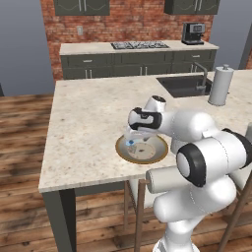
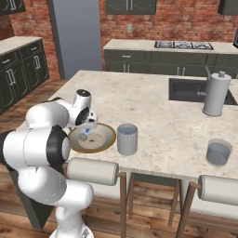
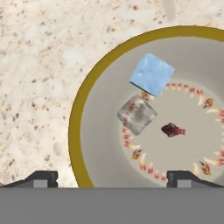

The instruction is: There are four ice cubes in the ice bowl. Place two ice cubes in each glass of water.

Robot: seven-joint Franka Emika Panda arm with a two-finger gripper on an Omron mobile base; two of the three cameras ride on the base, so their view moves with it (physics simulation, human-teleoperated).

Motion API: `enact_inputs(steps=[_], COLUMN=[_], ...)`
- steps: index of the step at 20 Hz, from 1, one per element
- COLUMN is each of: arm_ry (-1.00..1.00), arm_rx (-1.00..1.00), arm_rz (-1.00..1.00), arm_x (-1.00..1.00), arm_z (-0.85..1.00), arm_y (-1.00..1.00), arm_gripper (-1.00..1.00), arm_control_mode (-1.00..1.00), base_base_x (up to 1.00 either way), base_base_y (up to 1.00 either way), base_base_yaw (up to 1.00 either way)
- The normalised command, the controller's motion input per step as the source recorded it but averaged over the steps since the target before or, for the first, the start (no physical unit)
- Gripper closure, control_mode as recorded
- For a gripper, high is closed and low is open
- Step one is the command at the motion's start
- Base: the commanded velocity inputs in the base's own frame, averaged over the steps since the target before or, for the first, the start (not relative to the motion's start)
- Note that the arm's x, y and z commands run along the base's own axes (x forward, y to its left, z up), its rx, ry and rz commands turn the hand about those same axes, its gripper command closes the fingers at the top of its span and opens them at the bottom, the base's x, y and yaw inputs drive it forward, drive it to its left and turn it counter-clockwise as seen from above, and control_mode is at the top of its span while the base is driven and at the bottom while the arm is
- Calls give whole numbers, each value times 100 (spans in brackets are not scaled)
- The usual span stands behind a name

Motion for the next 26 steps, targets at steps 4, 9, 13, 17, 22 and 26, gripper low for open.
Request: enact_inputs(steps=[4, 9, 13, 17, 22, 26], arm_ry=[-10, -21, -6, 1, 0, 2], arm_rx=[-4, -15, -16, -3, 0, 0], arm_rz=[50, 23, 0, 0, 0, 0], arm_x=[-2, 0, 0, 0, 30, 43], arm_z=[-15, -18, -19, -6, -1, -12], arm_y=[0, 1, 15, 9, 0, 0], arm_gripper=[-100, -100, -100, -100, -100, -100], arm_control_mode=[-100, -100, -100, -100, -100, -100], base_base_x=[0, 0, 0, 0, 0, 0], base_base_y=[0, 0, 0, 0, 0, 0], base_base_yaw=[0, 0, 0, 0, 0, 0])
